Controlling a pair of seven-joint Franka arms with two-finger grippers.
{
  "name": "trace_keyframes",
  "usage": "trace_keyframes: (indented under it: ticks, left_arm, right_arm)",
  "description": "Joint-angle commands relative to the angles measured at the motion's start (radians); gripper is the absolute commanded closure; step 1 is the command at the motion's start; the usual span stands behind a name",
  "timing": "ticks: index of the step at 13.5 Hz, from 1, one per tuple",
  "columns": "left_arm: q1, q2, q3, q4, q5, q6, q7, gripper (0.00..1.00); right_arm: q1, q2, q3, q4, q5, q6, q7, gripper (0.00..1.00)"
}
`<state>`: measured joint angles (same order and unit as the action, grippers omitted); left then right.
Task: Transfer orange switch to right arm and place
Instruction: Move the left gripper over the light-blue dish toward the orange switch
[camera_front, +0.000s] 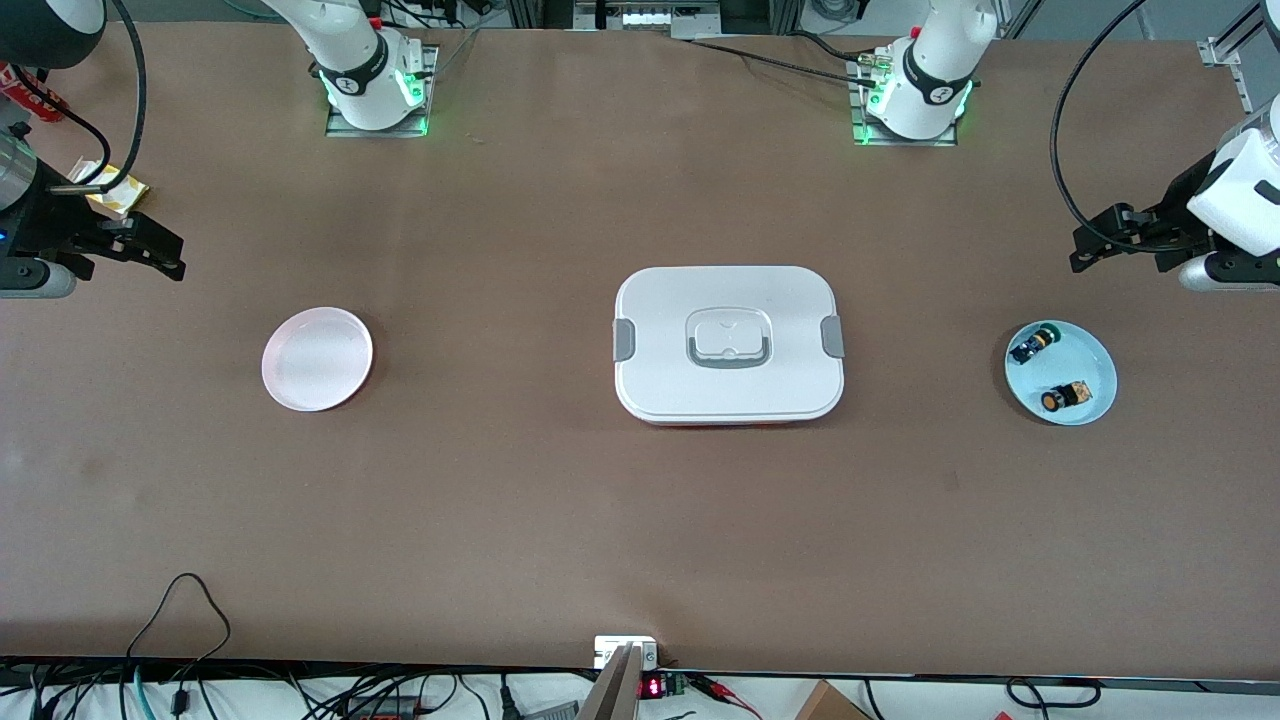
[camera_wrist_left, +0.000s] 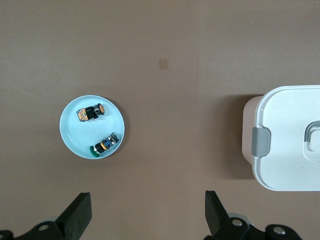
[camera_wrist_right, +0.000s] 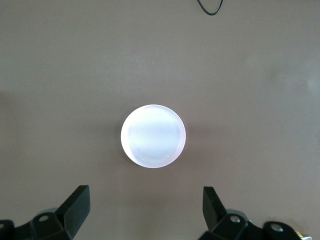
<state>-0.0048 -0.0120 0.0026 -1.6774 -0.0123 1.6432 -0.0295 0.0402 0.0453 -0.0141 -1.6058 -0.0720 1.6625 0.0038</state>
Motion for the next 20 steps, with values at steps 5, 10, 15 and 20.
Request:
trace_keyframes:
  ticks: [5, 10, 15, 20]
  left_arm:
    - [0.011, -0.014, -0.003, -0.005, 0.022, -0.009, -0.007, 0.00]
    - [0.077, 0.050, -0.003, 0.048, -0.003, -0.013, -0.001, 0.00]
    - [0.097, 0.127, -0.001, 0.056, 0.009, -0.019, 0.002, 0.00]
    - [0.121, 0.251, 0.000, 0.054, 0.132, 0.021, 0.031, 0.00]
  right_arm:
    - [-0.009, 0.010, 0.002, 0.030, 0.024, -0.023, -0.007, 0.00]
    - [-0.016, 0.010, 0.002, 0.030, 0.024, -0.023, -0.007, 0.00]
    - [-0.016, 0.018, 0.003, 0.030, 0.026, -0.017, -0.008, 0.00]
    - [-0.017, 0.018, 0.002, 0.030, 0.044, -0.021, -0.007, 0.00]
